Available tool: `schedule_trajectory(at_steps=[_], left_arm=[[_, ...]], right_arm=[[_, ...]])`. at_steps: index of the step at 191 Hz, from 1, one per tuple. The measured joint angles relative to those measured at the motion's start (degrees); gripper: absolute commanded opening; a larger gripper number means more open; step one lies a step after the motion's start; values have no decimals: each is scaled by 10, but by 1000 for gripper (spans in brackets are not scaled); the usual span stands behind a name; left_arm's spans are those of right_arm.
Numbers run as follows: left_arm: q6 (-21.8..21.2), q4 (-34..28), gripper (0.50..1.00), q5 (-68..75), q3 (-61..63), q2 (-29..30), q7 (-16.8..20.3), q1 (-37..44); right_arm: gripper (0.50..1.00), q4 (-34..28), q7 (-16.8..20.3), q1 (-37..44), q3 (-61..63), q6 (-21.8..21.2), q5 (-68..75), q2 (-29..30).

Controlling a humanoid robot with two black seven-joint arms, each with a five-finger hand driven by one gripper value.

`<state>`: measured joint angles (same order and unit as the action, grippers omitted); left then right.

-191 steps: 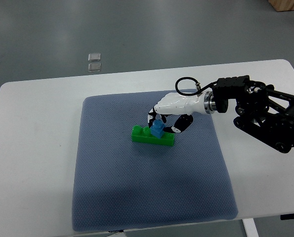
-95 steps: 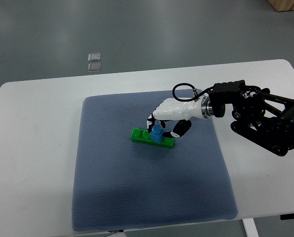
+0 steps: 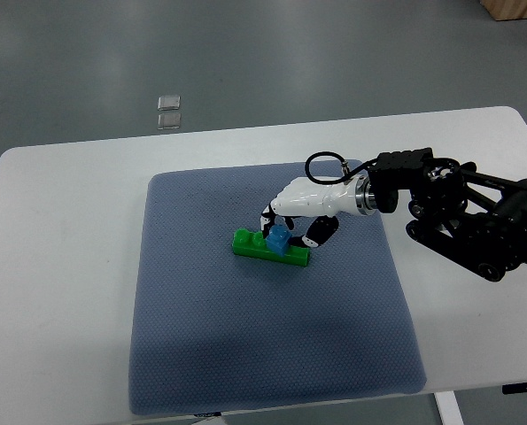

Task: Stack blue block on green block with right hand
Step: 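Lower the blue block onto the green block's studs and press down, then open the right hand to release the blue block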

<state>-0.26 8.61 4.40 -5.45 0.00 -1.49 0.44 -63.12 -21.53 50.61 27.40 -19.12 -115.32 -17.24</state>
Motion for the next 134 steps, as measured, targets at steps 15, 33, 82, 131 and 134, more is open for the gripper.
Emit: schedule_trajectory(at_steps=[15,33,82,131,134], left_arm=[[0,0,1000,0,0,0,0,0],[0,0,1000,0,0,0,0,0],[0,0,1000,0,0,0,0,0],[0,0,1000,0,0,0,0,0],[0,0,1000,0,0,0,0,0]], right_arm=[[555,1,0,0,-1,3,-2,0],[652,1,0,1,-1,5,-2,-1],[782,1,-1,4,0,1,2,-9],[785,0,-2,13,1,-12,3,-13],[785,0,-2,13,1,-12,3,-13]])
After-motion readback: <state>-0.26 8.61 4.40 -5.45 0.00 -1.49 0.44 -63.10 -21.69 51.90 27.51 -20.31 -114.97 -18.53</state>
